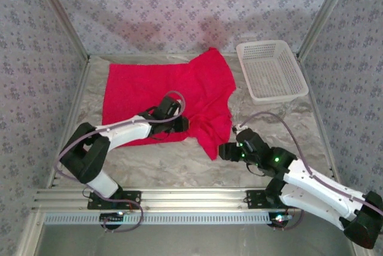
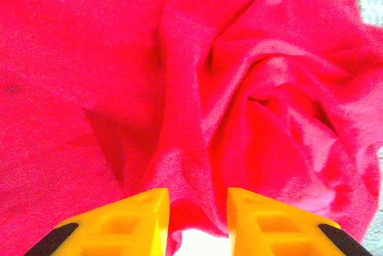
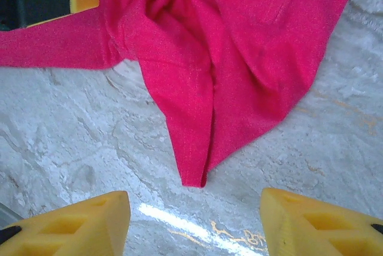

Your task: Fold the inside-out t-shirt

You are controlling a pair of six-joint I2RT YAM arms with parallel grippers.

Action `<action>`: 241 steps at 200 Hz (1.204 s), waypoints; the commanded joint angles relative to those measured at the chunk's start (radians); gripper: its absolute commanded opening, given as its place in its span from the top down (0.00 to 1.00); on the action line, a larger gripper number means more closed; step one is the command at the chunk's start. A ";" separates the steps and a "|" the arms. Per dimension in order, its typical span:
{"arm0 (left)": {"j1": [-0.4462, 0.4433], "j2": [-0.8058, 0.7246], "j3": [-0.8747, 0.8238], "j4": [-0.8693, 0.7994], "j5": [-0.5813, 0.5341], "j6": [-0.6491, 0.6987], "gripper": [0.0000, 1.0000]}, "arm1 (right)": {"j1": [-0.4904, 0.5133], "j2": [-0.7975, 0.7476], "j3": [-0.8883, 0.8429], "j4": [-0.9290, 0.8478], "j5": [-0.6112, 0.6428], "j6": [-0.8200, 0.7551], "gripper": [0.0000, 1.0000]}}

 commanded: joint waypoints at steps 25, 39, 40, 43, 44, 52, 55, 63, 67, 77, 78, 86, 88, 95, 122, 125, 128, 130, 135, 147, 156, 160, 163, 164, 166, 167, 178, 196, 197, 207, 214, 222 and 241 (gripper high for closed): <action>-0.041 -0.047 0.031 -0.038 0.061 0.062 0.68 | -0.119 0.220 0.100 0.010 -0.037 0.043 0.75; -0.065 -0.019 0.036 -0.025 0.092 0.082 0.61 | -0.201 0.366 0.155 0.015 -0.117 0.053 0.78; -0.067 -0.016 0.037 -0.024 0.095 0.083 0.61 | -0.207 0.375 0.158 0.017 -0.121 0.053 0.78; -0.072 -0.009 0.040 -0.024 0.099 0.086 0.59 | -0.224 0.403 0.168 0.021 -0.135 0.055 0.78; -0.074 -0.005 0.042 -0.024 0.101 0.087 0.59 | -0.230 0.413 0.171 0.024 -0.140 0.056 0.78; -0.087 0.018 0.057 -0.028 0.109 0.094 0.56 | -0.267 0.476 0.196 0.029 -0.180 0.062 0.79; -0.092 0.027 0.065 -0.031 0.110 0.094 0.54 | -0.279 0.501 0.205 0.028 -0.189 0.065 0.80; -0.102 0.052 0.088 -0.044 0.104 0.091 0.52 | -0.302 0.551 0.230 0.031 -0.206 0.067 0.82; -0.107 0.064 0.098 -0.050 0.100 0.089 0.50 | -0.309 0.572 0.241 0.035 -0.211 0.065 0.82; -0.114 0.093 0.125 -0.067 0.083 0.078 0.47 | -0.319 0.610 0.269 0.040 -0.215 0.060 0.82; -0.114 0.095 0.128 -0.069 0.082 0.077 0.46 | -0.319 0.614 0.272 0.040 -0.215 0.058 0.82; -0.118 0.116 0.147 -0.080 0.074 0.070 0.44 | -0.319 0.639 0.295 0.043 -0.215 0.050 0.81; -0.118 0.122 0.151 -0.082 0.072 0.069 0.44 | -0.319 0.645 0.302 0.044 -0.213 0.048 0.80; -0.118 0.142 0.170 -0.098 0.063 0.063 0.43 | -0.320 0.666 0.323 0.044 -0.209 0.042 0.78; -0.119 0.225 0.236 -0.154 0.060 0.061 0.47 | -0.334 0.786 0.429 0.042 -0.229 0.023 0.70; -0.119 0.232 0.241 -0.157 0.062 0.060 0.49 | -0.335 0.804 0.442 0.044 -0.234 0.022 0.69; -0.119 0.237 0.245 -0.160 0.066 0.062 0.53 | -0.337 0.822 0.453 0.049 -0.239 0.019 0.69; -0.119 0.240 0.247 -0.162 0.068 0.063 0.57 | -0.338 0.834 0.461 0.052 -0.243 0.018 0.68; -0.119 0.244 0.252 -0.165 0.074 0.064 0.65 | -0.343 0.870 0.481 0.057 -0.250 0.016 0.68; -0.120 0.231 0.249 -0.160 0.084 0.066 0.83 | -0.364 0.968 0.534 0.058 -0.268 0.032 0.71; -0.121 0.198 0.229 -0.143 0.088 0.068 0.90 | -0.380 1.044 0.572 0.065 -0.285 0.044 0.76; -0.121 0.180 0.217 -0.132 0.092 0.069 0.93 | -0.388 1.077 0.592 0.057 -0.283 0.050 0.80; -0.122 0.165 0.207 -0.124 0.093 0.071 0.93 | -0.392 1.103 0.607 0.053 -0.283 0.054 0.83; -0.121 0.159 0.202 -0.122 0.093 0.072 0.94 | -0.394 1.111 0.612 0.052 -0.282 0.055 0.84; -0.121 0.149 0.196 -0.115 0.096 0.074 0.94 | -0.396 1.127 0.622 0.048 -0.282 0.056 0.86; -0.122 0.144 0.192 -0.112 0.096 0.073 0.95 | -0.399 1.136 0.629 0.045 -0.282 0.056 0.86; -0.122 0.079 0.148 -0.088 0.101 0.074 0.98 | -0.417 1.213 0.677 0.014 -0.266 0.070 0.93; -0.142 -0.033 0.053 -0.043 0.119 0.067 1.00 | -0.435 1.289 0.772 -0.025 -0.217 0.076 0.98; -0.144 -0.039 0.048 -0.041 0.119 0.066 1.00 | -0.435 1.293 0.776 -0.029 -0.214 0.075 0.98; -0.174 -0.093 -0.007 -0.027 0.123 0.061 1.00 | -0.443 1.317 0.818 -0.062 -0.183 0.071 0.99; -0.202 -0.124 -0.047 -0.020 0.119 0.058 1.00 | -0.448 1.330 0.846 -0.082 -0.168 0.069 0.99; -0.245 -0.151 -0.092 -0.011 0.101 0.052 0.99 | -0.456 1.340 0.873 -0.102 -0.155 0.065 0.99; -0.361 -0.178 -0.185 0.029 0.061 0.029 0.95 | -0.467 1.342 0.913 -0.118 -0.128 0.055 0.99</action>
